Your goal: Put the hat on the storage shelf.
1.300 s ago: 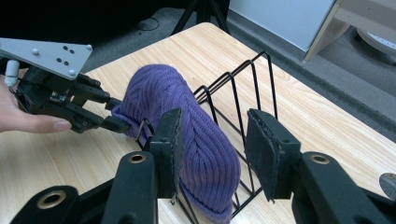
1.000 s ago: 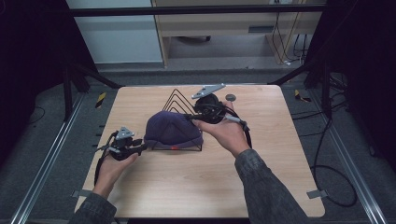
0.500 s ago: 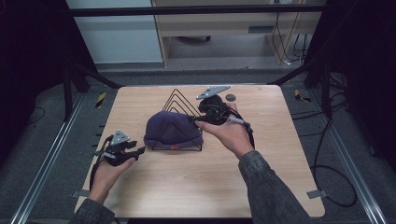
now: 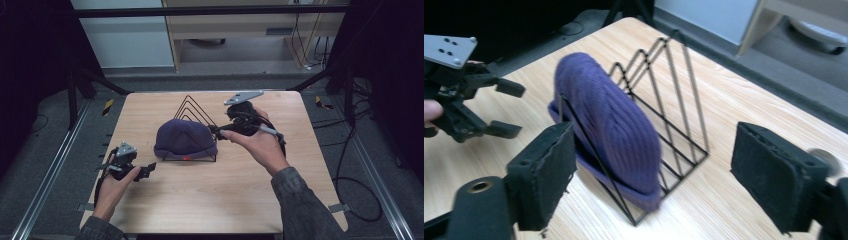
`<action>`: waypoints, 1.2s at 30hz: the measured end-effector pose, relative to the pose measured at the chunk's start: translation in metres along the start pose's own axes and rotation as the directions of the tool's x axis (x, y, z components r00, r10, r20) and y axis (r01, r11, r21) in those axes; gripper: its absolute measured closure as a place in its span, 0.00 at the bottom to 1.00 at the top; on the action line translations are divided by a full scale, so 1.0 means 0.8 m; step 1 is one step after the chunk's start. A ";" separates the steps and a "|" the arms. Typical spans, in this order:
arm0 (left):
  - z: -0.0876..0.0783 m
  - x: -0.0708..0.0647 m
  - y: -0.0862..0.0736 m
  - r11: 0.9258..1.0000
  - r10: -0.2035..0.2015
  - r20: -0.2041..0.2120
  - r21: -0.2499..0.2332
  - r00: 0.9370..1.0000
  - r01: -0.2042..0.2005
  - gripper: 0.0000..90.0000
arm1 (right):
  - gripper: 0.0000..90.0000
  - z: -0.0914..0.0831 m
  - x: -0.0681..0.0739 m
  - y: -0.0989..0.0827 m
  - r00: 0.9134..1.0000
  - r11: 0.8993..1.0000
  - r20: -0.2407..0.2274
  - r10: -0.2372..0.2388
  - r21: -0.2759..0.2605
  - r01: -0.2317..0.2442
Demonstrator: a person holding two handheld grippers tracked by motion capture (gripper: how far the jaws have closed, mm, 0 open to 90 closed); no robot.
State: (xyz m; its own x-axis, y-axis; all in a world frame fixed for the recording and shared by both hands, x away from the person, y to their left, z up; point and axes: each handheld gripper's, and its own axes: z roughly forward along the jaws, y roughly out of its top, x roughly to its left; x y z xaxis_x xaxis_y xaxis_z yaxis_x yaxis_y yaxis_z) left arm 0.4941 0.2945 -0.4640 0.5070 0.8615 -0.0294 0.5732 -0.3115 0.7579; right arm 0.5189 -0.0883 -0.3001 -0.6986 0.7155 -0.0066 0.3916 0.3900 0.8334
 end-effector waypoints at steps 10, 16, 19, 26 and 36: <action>-0.002 0.001 -0.006 1.000 -0.010 -0.014 0.009 1.000 0.010 0.07 | 0.10 -0.062 -0.039 -0.038 0.996 0.998 0.079 0.048 -0.047 -0.044; 0.000 0.002 -0.007 1.000 0.004 -0.022 0.026 1.000 -0.004 0.07 | 0.09 -0.080 -0.065 -0.069 0.991 0.996 0.108 0.080 -0.049 -0.076; 0.000 0.003 -0.007 1.000 0.007 -0.028 0.024 1.000 -0.007 0.07 | 0.09 -0.083 -0.076 -0.088 0.987 0.994 0.124 0.104 -0.042 -0.100; 0.002 0.005 -0.008 1.000 0.020 -0.030 0.024 0.999 -0.019 0.07 | 0.12 -0.078 -0.097 -0.143 0.974 0.988 0.165 0.154 -0.002 -0.155; 0.008 0.006 -0.012 0.996 0.029 -0.032 0.082 0.999 -0.027 0.06 | 0.15 -0.050 -0.110 -0.207 0.962 0.974 0.171 0.212 0.046 -0.223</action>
State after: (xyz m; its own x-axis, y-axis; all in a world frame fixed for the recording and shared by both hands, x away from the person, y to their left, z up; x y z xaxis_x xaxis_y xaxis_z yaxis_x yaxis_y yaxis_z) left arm 0.4951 0.2990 -0.4752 0.5029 0.8642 0.0137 0.6100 -0.3662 0.7027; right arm 0.4918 -0.2389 -0.4154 -0.4867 0.8703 0.0757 0.5643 0.2470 0.7878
